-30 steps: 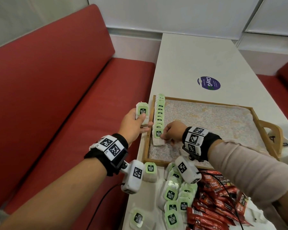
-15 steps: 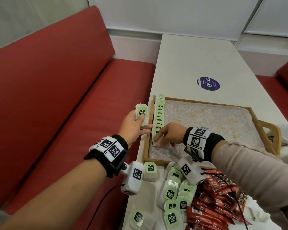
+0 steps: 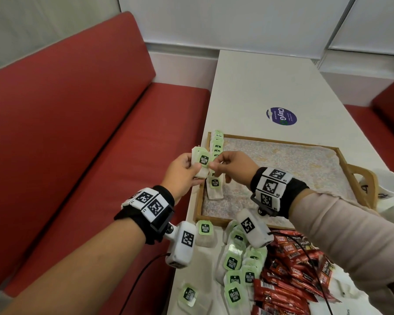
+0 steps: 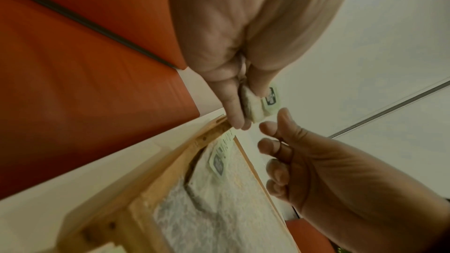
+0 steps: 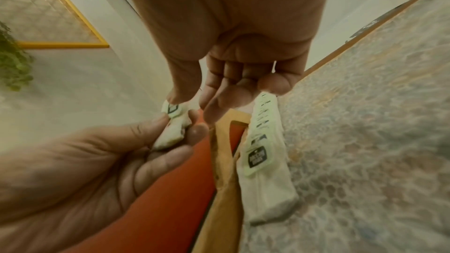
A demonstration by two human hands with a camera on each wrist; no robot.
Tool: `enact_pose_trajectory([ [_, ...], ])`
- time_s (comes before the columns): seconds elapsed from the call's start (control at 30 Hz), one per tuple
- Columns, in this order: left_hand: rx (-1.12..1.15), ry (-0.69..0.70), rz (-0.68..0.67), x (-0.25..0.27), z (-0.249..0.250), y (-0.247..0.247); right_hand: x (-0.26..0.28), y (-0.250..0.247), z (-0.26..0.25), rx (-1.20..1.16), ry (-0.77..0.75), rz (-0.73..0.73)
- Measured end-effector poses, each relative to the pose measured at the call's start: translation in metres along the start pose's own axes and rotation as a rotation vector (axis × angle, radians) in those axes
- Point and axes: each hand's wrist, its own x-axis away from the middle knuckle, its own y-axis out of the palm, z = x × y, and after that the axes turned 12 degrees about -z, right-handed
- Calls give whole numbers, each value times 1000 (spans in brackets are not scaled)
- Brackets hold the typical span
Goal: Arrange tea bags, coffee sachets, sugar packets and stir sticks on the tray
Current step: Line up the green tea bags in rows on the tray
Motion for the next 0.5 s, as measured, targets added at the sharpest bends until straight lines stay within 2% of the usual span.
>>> enact_pose_trajectory([
  [0.17, -37, 22, -20, 4, -1, 2, 4, 4, 0, -45, -25, -8],
  [0.3, 4, 23, 39, 6, 0, 1, 8, 1, 4, -56, -15, -6],
  [0.5, -55, 39, 102, 8, 0, -6, 15, -6, 16, 146, 151, -160],
])
